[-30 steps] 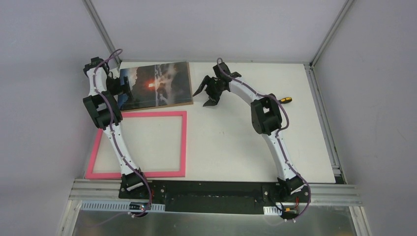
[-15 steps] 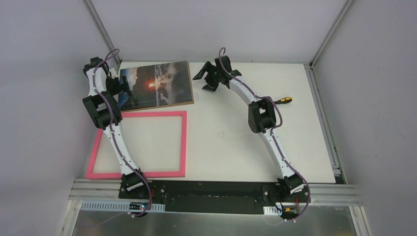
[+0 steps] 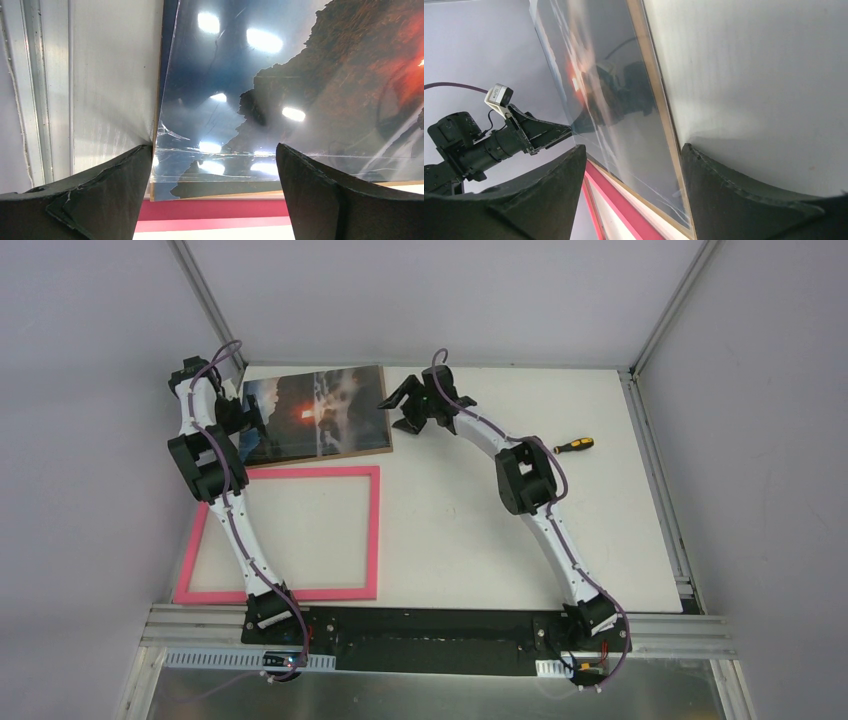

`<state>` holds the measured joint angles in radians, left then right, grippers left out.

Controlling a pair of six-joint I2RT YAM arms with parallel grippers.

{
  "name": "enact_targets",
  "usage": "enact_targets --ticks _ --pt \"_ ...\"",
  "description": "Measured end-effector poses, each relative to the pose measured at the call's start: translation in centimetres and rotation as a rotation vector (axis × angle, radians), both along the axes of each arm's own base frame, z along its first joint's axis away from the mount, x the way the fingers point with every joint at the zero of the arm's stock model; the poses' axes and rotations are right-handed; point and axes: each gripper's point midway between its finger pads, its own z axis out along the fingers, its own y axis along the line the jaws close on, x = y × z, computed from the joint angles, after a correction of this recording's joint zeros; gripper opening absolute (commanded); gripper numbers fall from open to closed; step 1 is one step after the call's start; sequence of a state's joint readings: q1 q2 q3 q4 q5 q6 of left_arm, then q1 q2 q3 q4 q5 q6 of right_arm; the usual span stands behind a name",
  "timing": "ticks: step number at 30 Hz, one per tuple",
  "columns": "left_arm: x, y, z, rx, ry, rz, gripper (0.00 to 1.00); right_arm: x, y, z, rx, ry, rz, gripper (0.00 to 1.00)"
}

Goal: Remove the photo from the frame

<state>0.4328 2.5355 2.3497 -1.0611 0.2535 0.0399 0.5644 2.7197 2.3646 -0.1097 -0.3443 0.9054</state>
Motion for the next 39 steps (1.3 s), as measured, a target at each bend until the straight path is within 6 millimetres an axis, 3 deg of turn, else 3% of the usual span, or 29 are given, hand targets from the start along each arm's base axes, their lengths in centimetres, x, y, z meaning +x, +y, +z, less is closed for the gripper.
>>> enact_targets --ticks 10,23,30,35,39 --pt "0.0 0.0 0.1 0.002 -0.001 0.011 0.99 -1.0 0.0 0.1 0.042 0.078 -0.009 0.73" --pt "-1.0 0.5 0.4 0.056 0.070 0.175 0.99 -3.9 -1.3 0.5 0.013 0.146 0.030 0.74" --pt "-0.2 -0.8 3.2 0.057 0.026 0.239 0.97 -4.4 -2.0 -0.4 -0.026 0.171 0.040 0.62" --pt "0.6 -2.2 5.4 0.070 -0.016 0.248 0.99 -4.9 -2.4 -0.8 -0.051 0.192 0.040 0.60" --pt "0.2 -1.4 6.3 0.152 -0.014 0.287 0.99 -5.0 -2.5 -0.9 -0.059 0.201 0.038 0.60"
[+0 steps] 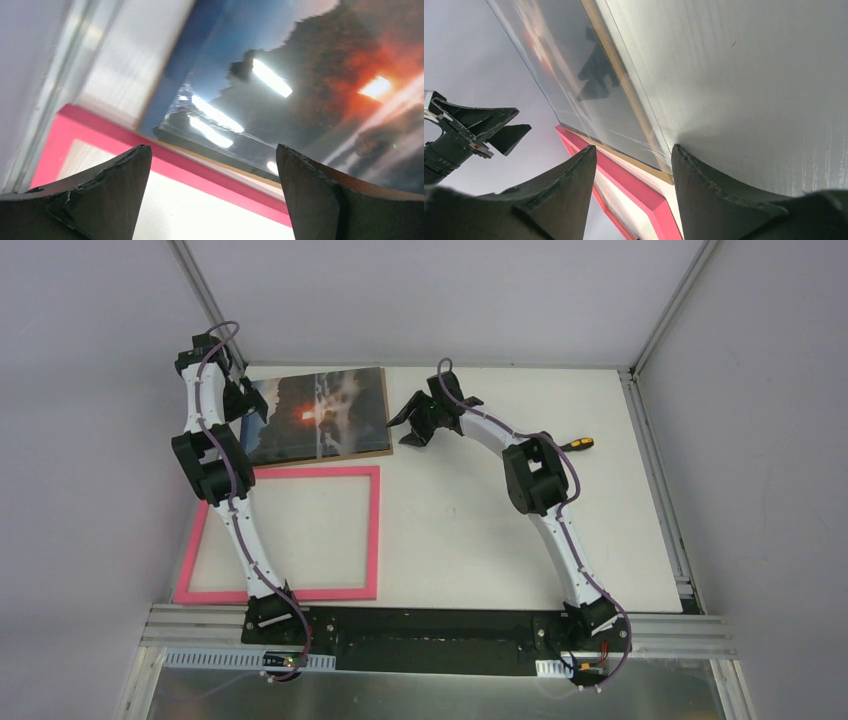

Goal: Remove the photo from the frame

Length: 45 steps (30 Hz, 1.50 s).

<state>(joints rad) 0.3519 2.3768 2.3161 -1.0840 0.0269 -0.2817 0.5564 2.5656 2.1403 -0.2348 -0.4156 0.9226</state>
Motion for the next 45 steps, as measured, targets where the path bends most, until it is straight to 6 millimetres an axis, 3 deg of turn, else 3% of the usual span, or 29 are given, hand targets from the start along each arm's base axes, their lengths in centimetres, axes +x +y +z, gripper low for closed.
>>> enact_targets --ticks 5,11,15,21,24,27,36,40,45 --pt "-1.4 2.7 0.9 0.111 0.027 0.080 0.99 0.0 0.0 0.0 -0.002 -0.001 0.002 0.62" --pt "-1.6 3.2 1.7 0.115 0.006 0.111 0.99 0.5 -0.6 0.2 -0.041 -0.031 0.003 0.64" --pt "0.3 0.4 1.8 -0.001 -0.067 0.047 0.99 1.3 -1.4 0.7 -0.077 -0.071 0.005 0.64" --pt "3.8 -7.8 2.7 -0.204 -0.180 -0.129 0.98 3.0 -1.3 2.1 -0.059 -0.144 0.016 0.62" --pt "4.6 -11.7 3.1 -0.282 -0.209 -0.206 0.98 3.5 -1.0 1.5 -0.046 -0.154 0.018 0.62" --pt "4.7 -14.0 3.0 -0.332 -0.213 -0.251 0.98 3.5 -0.9 0.2 -0.048 -0.136 0.018 0.61" --pt "4.2 -15.4 1.9 -0.398 -0.193 -0.255 0.98 3.9 0.2 0.0 0.027 -0.141 0.023 0.50" --pt "4.0 -15.5 2.2 -0.404 -0.196 -0.258 0.98 4.2 0.8 -0.3 0.083 -0.123 0.000 0.35" --pt "4.0 -15.8 3.4 -0.413 -0.225 -0.270 0.98 4.5 0.7 -1.0 0.132 -0.078 -0.051 0.23"
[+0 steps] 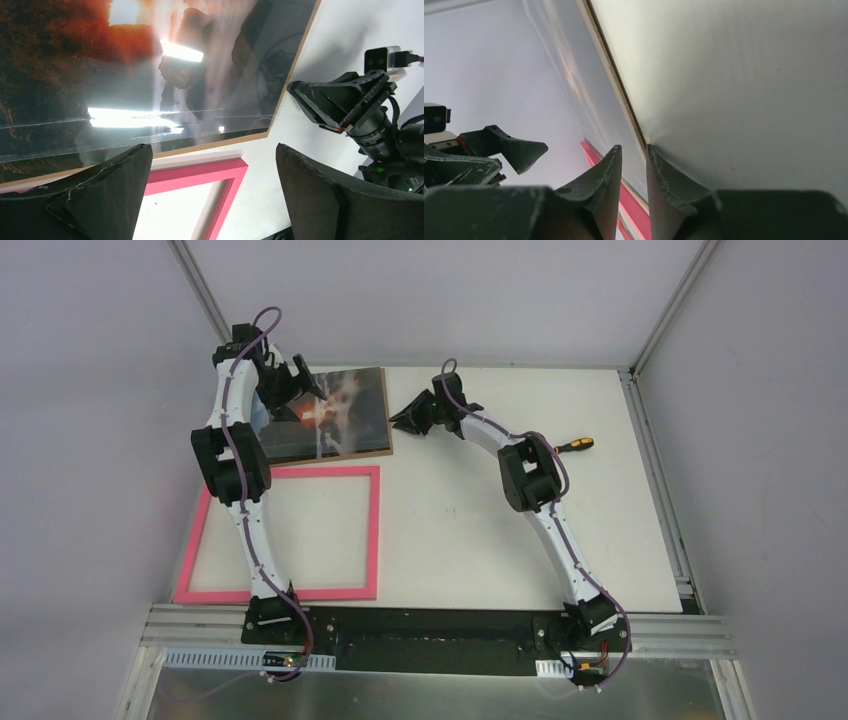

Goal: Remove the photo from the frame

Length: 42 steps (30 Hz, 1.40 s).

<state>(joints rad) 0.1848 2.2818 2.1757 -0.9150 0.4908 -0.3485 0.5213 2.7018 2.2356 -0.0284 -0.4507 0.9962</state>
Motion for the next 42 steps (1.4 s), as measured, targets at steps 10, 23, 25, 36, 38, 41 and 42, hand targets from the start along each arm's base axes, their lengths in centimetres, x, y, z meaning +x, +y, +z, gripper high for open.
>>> enact_targets --ticks 10,23,25,36,38,41,42 --pt "0.1 -0.1 1.3 -0.004 -0.035 -0.003 0.98 1.5 -0.1 2.1 0.107 -0.002 -0.039 0.10" --pt "0.0 -0.6 1.0 -0.020 -0.029 -0.010 0.98 -0.6 -1.5 0.0 -0.031 0.031 -0.049 0.36" --pt "-0.1 -0.7 0.7 -0.022 -0.021 -0.012 0.98 -1.5 -2.1 0.0 -0.067 0.039 -0.039 0.37" --pt "1.7 -1.5 -6.0 -0.068 0.091 0.019 0.98 -5.2 -3.1 0.1 -0.091 0.087 0.012 0.39" --pt "2.1 -1.5 -7.0 -0.076 0.104 0.032 0.97 -5.6 -2.8 0.1 -0.086 0.091 0.023 0.39" --pt "2.7 -1.6 -7.0 -0.107 0.105 0.056 0.97 -6.2 -2.3 0.1 -0.080 0.099 0.039 0.38" --pt "2.9 -1.3 -6.9 -0.109 0.097 0.064 0.97 -6.3 -2.1 0.1 -0.080 0.100 0.041 0.38"
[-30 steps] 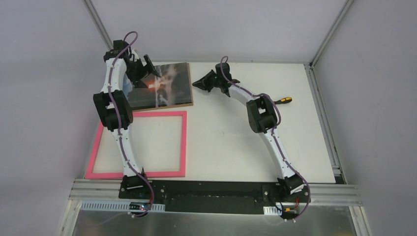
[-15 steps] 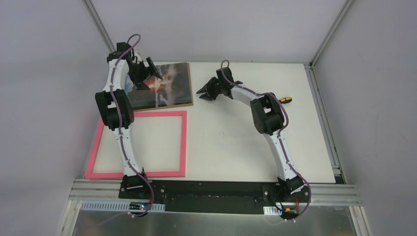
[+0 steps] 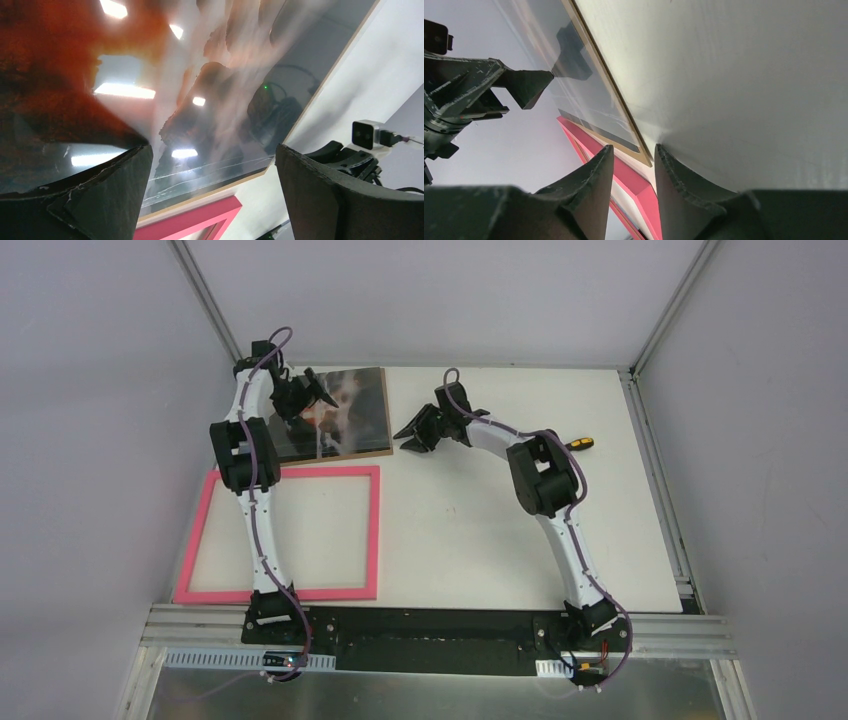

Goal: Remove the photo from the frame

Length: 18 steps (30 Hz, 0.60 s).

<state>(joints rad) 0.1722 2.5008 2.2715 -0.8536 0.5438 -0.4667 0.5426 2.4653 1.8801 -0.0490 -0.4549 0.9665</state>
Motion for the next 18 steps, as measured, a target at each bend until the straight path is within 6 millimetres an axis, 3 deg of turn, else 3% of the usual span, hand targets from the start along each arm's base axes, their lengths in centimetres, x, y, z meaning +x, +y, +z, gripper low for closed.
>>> enact_targets --ticks 11,18 --pt "0.6 1.1 -0.2 -0.059 0.011 0.076 0.96 -1.0 0.7 -0.2 0.004 0.021 0.007 0.27" --pt "0.6 1.5 -0.2 -0.087 0.015 0.098 0.96 -1.5 1.6 0.2 0.020 0.037 0.002 0.26"
